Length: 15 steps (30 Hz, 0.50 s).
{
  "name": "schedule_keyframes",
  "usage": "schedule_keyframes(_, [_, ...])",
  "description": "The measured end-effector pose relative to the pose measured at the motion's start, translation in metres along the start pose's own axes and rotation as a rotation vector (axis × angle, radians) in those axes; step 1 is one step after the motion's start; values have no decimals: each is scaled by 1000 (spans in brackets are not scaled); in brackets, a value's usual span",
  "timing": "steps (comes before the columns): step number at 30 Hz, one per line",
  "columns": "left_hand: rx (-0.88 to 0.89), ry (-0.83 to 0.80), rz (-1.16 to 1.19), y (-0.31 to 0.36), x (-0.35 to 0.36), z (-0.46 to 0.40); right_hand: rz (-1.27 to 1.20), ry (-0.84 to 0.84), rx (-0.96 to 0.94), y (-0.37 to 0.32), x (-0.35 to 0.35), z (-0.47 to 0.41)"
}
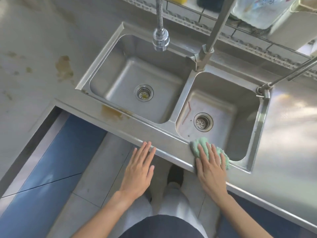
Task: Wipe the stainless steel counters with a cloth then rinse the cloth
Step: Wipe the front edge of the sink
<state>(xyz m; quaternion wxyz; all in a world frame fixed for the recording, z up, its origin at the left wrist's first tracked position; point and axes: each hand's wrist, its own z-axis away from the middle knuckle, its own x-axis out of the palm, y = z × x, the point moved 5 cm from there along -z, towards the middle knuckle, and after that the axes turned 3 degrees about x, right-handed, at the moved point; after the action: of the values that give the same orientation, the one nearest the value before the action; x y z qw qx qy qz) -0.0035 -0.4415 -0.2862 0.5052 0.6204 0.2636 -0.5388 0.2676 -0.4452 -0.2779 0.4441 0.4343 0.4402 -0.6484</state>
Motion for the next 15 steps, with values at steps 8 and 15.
schedule_keyframes(8, [113, 43, 68, -29, -13, 0, -46, 44, -209, -155, 32, -19])
schedule_keyframes(15, [124, 28, 4, -62, -15, 5, 59, -60, -250, -58, 12, 27])
